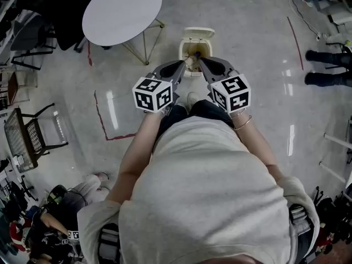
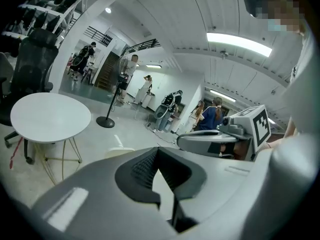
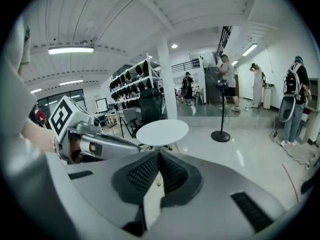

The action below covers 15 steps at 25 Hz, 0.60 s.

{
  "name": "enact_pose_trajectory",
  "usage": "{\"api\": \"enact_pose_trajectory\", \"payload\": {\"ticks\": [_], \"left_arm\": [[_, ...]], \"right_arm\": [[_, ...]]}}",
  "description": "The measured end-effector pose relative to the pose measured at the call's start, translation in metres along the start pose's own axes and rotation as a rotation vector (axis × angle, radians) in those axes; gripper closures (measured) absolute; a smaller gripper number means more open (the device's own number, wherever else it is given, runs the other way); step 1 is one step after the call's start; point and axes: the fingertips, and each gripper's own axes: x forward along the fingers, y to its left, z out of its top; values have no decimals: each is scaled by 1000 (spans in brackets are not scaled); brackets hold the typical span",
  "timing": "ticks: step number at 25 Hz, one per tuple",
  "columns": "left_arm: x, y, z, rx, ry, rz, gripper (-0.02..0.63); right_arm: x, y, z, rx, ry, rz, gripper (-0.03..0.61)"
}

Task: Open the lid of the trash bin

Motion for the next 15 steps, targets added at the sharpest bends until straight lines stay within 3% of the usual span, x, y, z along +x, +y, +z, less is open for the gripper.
{"api": "enact_pose_trajectory", "payload": {"ticks": [4, 8, 15], "left_arm": [[5, -5, 6, 16, 2, -17, 604], [11, -4, 8, 26, 6, 19, 604], [18, -11, 1, 54, 43, 40, 604]], "right_arm": [[-4, -11, 6, -7, -10, -26, 572], [-10, -18, 8, -15, -15, -39, 572], [-15, -15, -2, -3, 1, 2, 572]]}}
